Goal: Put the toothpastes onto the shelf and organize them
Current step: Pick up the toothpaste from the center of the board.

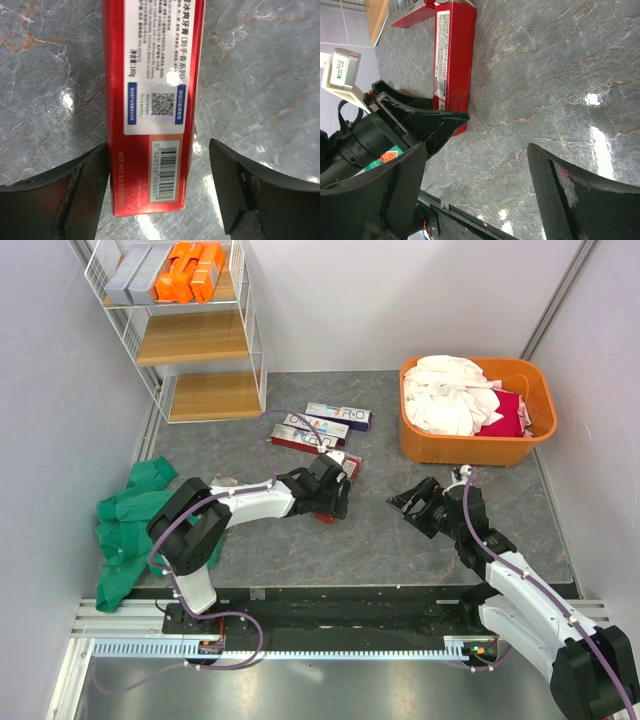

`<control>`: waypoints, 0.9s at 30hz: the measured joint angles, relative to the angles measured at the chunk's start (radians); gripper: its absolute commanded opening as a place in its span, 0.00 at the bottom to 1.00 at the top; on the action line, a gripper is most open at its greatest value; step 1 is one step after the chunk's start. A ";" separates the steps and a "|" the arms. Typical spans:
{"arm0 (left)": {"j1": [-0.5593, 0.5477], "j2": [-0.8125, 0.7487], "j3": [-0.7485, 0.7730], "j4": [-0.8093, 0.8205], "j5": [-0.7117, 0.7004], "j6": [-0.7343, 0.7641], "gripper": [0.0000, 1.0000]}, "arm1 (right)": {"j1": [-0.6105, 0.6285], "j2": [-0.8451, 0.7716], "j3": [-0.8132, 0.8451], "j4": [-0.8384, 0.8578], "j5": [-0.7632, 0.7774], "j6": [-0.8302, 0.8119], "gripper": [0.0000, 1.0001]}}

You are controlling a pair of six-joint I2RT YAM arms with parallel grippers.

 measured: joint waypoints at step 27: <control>-0.186 -0.066 0.069 -0.143 -0.219 0.002 0.46 | 0.000 -0.010 0.000 0.023 -0.046 -0.007 0.90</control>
